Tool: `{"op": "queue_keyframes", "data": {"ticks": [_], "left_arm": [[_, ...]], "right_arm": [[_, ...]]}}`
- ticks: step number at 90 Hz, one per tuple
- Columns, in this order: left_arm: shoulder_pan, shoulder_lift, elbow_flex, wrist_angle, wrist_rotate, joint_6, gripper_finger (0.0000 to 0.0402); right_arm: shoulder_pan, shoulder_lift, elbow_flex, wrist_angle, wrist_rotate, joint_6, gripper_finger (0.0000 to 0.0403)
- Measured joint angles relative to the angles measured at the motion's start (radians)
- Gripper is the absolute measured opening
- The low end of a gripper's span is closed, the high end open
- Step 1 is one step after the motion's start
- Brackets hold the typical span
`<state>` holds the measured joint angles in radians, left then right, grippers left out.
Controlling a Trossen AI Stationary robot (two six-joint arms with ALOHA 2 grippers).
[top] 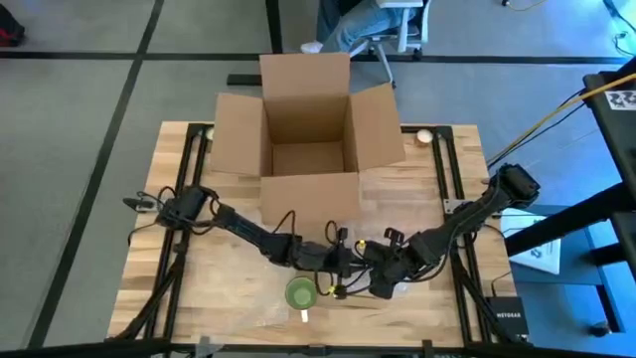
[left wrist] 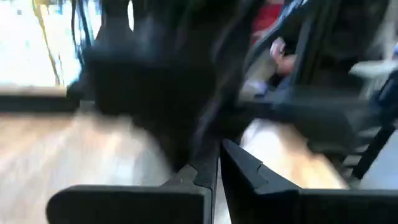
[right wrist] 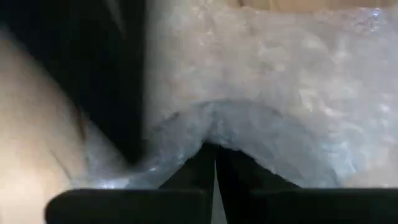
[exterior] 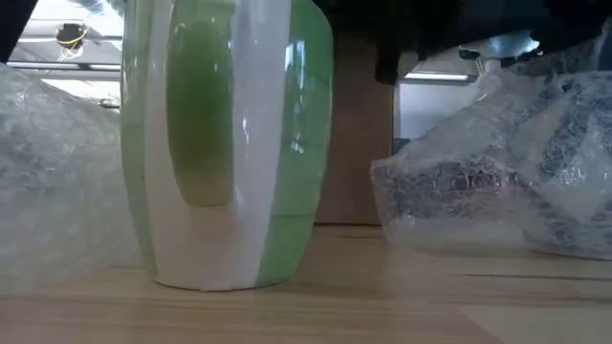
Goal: Wrap mug
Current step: Wrap the blue mug with the right transparent bubble wrap
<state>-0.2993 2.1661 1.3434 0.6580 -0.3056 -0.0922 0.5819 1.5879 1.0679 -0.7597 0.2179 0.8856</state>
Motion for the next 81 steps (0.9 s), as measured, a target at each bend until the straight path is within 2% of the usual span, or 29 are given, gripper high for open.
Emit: {"op": "queue_keyframes", "data": {"ticks": [24,63,81], "left_arm": [[0.031,0.051,0.004,0.009,0.056,-0.085,0.0],[0.025,0.053,0.003,0.017,0.057,-0.063,0.0],[0.024,0.053,0.002,0.017,0.057,-0.063,0.0]], "right_arm": [[0.0,0.0,0.034,-0.031,-0.012,-0.002,0.0001],[0.001,-0.001,0.28,-0.365,-0.106,-0.057,0.0001],[0.045,-0.003,0.346,-0.315,-0.104,-0.057,0.0001]]}}
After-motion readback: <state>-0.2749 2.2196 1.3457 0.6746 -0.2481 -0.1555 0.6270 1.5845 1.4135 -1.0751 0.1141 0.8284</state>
